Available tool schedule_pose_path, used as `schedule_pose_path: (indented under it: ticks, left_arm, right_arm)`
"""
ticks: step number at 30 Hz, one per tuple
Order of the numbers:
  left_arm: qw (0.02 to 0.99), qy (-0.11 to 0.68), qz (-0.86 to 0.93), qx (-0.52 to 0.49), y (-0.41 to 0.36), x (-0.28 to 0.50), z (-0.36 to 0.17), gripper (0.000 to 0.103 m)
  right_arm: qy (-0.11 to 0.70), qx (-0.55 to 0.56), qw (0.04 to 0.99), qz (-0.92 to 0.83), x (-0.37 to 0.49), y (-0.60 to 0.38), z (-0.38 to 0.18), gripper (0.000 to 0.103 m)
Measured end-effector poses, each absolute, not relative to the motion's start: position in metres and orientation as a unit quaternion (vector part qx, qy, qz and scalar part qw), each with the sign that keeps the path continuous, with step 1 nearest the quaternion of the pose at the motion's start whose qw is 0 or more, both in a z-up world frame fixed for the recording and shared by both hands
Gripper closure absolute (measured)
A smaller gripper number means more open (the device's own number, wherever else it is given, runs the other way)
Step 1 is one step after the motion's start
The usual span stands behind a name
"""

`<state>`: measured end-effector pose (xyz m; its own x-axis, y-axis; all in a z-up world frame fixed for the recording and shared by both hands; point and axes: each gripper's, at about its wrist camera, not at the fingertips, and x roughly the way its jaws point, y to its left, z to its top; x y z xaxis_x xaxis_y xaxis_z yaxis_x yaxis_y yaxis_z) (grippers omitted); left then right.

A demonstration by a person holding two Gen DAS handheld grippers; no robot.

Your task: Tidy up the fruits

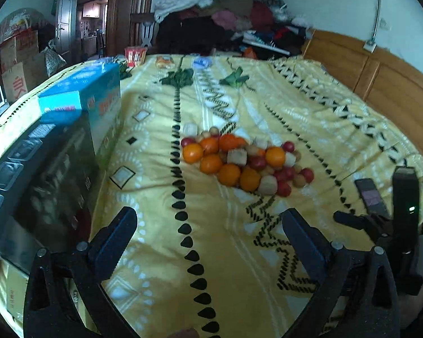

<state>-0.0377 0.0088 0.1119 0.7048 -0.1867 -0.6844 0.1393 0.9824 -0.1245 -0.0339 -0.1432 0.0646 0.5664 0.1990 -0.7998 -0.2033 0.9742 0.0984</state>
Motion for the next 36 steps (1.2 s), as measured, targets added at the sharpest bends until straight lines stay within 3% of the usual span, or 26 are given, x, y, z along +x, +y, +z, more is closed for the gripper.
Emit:
schedule_pose_path:
  ticks: [9, 12, 36]
  left_arm:
    - [0.900, 0.436, 0.005, -0.008, 0.015, 0.011, 0.038, 0.000]
    - [0.877, 0.480, 0.005, 0.007, 0.010, 0.020, 0.008, 0.000]
    - [0.888, 0.459, 0.001, -0.001, 0.013, 0.016, 0.005, 0.000]
  right_arm:
    - [0.489, -0.015, 0.869, 0.082, -0.002, -0.164, 0.019, 0.007]
    - [0.484, 0.002, 0.871, 0.079, -0.003, -0.172, 0.011, 0.000]
    - [0.476, -0.009, 0.876, 0.077, 0.001, -0.170, 0.006, 0.000]
